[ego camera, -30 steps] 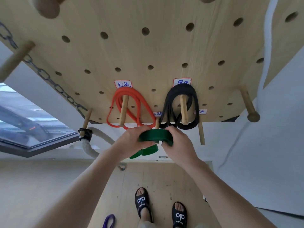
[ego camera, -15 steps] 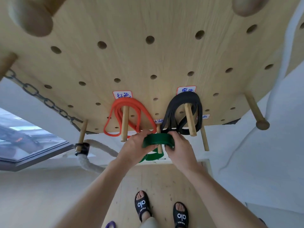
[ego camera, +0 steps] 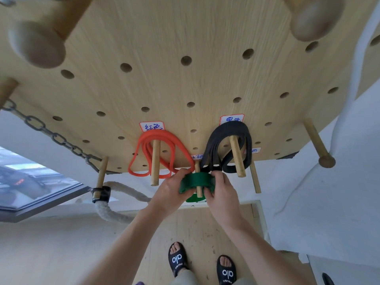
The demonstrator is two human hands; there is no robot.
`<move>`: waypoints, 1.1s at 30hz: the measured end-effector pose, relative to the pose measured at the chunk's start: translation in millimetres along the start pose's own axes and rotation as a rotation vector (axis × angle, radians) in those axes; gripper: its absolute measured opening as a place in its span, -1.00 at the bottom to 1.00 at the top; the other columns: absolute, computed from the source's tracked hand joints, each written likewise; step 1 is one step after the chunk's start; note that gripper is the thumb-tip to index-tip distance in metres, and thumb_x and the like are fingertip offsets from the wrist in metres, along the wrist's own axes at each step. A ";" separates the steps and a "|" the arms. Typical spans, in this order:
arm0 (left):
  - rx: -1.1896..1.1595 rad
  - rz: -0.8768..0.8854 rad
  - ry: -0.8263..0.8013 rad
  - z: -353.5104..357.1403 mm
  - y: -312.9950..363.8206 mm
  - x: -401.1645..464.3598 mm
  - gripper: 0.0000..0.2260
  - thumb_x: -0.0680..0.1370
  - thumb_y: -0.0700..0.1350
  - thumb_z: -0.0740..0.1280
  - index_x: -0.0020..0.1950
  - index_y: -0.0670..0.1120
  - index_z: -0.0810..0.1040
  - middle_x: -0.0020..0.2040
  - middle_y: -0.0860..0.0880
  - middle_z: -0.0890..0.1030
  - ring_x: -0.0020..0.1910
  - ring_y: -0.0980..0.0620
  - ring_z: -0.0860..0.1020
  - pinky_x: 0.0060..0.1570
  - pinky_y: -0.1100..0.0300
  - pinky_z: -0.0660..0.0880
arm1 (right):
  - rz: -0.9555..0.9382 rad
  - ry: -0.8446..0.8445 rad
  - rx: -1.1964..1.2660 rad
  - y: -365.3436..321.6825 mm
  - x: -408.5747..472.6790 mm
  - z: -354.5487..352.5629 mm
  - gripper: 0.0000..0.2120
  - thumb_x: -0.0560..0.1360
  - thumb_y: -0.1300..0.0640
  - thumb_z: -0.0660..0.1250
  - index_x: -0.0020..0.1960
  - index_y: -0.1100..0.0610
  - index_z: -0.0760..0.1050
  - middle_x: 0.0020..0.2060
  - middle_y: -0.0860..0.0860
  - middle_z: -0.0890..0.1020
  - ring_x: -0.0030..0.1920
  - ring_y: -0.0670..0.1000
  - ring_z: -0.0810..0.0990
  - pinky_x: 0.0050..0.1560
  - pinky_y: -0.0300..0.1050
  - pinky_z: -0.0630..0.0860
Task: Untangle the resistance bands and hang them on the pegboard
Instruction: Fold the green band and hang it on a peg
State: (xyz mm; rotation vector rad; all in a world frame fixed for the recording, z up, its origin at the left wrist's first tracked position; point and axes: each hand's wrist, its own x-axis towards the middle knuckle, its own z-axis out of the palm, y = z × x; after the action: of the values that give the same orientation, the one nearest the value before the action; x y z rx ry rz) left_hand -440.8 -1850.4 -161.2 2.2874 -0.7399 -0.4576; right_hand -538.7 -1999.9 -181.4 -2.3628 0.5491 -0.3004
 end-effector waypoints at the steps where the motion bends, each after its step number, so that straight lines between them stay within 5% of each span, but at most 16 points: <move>1: -0.002 0.005 0.005 1.4 -0.8 -0.4 -0.62 0.52 -0.10 0.48 0.32 -0.03 0.51 0.04 0.01 0.66 0.00 0.04 0.59 0.04 0.10 0.52 | -0.001 0.018 0.005 0.6 -1.1 0.7 -0.62 0.47 0.23 0.49 0.24 0.19 0.48 0.10 0.09 0.59 -0.13 0.15 0.67 -0.20 0.04 0.63; 10: 0.083 0.025 -0.010 0.4 -11.4 -2.4 -0.60 0.57 0.00 0.43 0.38 0.07 0.45 0.12 0.06 0.64 0.06 0.04 0.59 0.05 0.05 0.55 | -0.011 0.114 0.059 2.2 -4.3 7.8 -0.72 0.44 0.29 0.51 0.03 0.18 0.44 -0.08 0.06 0.54 -0.29 0.09 0.62 -0.34 -0.05 0.59; 17: 0.130 0.007 0.063 -4.7 -11.2 1.6 -0.64 0.59 0.03 0.41 0.37 0.06 0.47 0.07 0.09 0.59 0.03 0.01 0.58 -0.07 -0.01 0.59 | -0.037 0.154 0.057 -1.9 6.0 8.3 -0.77 0.46 0.33 0.48 0.01 0.21 0.46 -0.08 0.07 0.52 -0.30 0.10 0.58 -0.36 0.01 0.58; 21: 0.168 0.048 0.073 -9.3 -10.0 11.8 -0.65 0.59 -0.02 0.42 0.36 -0.01 0.51 0.11 0.01 0.63 0.06 0.02 0.59 -0.07 0.20 0.49 | -0.043 0.161 0.039 -4.6 15.3 9.0 -0.77 0.44 0.35 0.48 -0.01 0.23 0.46 -0.07 0.11 0.54 -0.31 0.12 0.58 -0.38 -0.03 0.54; 26: 0.155 0.034 0.045 -10.3 -11.4 16.2 -0.65 0.59 -0.03 0.42 0.37 0.01 0.50 0.13 -0.01 0.63 0.07 0.01 0.59 0.05 0.08 0.56 | -0.027 0.148 0.033 -4.2 15.0 14.4 -0.79 0.45 0.35 0.46 0.01 0.24 0.48 -0.03 0.12 0.54 -0.28 0.12 0.59 -0.34 -0.13 0.45; 33: 0.120 0.038 0.015 -10.0 -15.7 17.7 -0.63 0.57 -0.03 0.45 0.36 0.00 0.52 0.08 -0.04 0.66 0.04 -0.03 0.61 0.09 0.03 0.56 | -0.028 0.172 0.028 -1.8 12.0 15.4 -0.82 0.48 0.35 0.41 0.05 0.23 0.48 0.01 0.13 0.53 -0.26 0.18 0.59 -0.34 0.08 0.58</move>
State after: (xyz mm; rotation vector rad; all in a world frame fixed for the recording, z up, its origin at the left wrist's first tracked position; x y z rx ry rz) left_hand -416.1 -1846.9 -167.1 2.3810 -0.8222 -0.3872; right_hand -522.1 -1995.4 -190.8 -2.3322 0.5884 -0.5239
